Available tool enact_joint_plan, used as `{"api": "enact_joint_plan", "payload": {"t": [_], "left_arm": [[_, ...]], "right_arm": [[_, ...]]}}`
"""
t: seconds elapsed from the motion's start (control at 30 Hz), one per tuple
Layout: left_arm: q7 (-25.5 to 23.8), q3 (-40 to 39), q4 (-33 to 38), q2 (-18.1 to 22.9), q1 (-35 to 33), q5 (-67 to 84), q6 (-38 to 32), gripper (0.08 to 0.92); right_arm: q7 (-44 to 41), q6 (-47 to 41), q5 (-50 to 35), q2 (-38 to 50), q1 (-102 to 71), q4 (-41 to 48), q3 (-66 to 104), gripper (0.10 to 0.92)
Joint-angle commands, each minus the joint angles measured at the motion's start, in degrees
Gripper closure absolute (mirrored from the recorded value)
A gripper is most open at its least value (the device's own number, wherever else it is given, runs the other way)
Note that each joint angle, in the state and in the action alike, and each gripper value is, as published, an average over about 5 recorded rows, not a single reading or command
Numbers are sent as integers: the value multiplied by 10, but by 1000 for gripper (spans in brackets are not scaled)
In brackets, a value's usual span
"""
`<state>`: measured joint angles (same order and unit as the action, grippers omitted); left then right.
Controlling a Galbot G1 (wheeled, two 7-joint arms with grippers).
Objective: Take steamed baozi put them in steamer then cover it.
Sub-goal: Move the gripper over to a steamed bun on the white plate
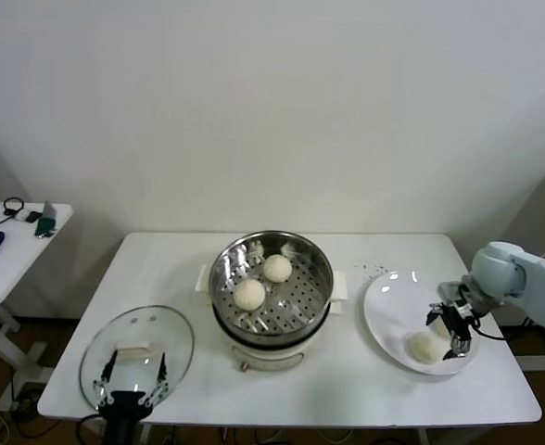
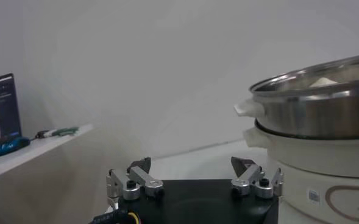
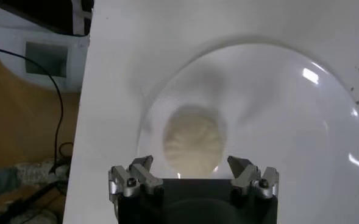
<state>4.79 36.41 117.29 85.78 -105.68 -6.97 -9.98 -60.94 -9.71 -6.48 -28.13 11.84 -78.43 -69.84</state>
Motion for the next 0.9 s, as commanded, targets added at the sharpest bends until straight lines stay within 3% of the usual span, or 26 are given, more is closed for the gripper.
{"api": "enact_joint_plan", "payload": {"t": [0.03, 0.63, 0.9], "left_arm": [[-3, -1, -5, 2, 0, -3, 0, 177], [-7, -4, -11, 4, -8, -13, -6, 177], [-6, -4, -11, 7, -10, -14, -8, 177]], "right_arm": [[6, 0, 11, -18, -63, 25, 49, 203], [3, 8, 35, -42, -83, 48, 69, 205], [-4, 12, 40, -44, -74, 54, 67, 308]]}}
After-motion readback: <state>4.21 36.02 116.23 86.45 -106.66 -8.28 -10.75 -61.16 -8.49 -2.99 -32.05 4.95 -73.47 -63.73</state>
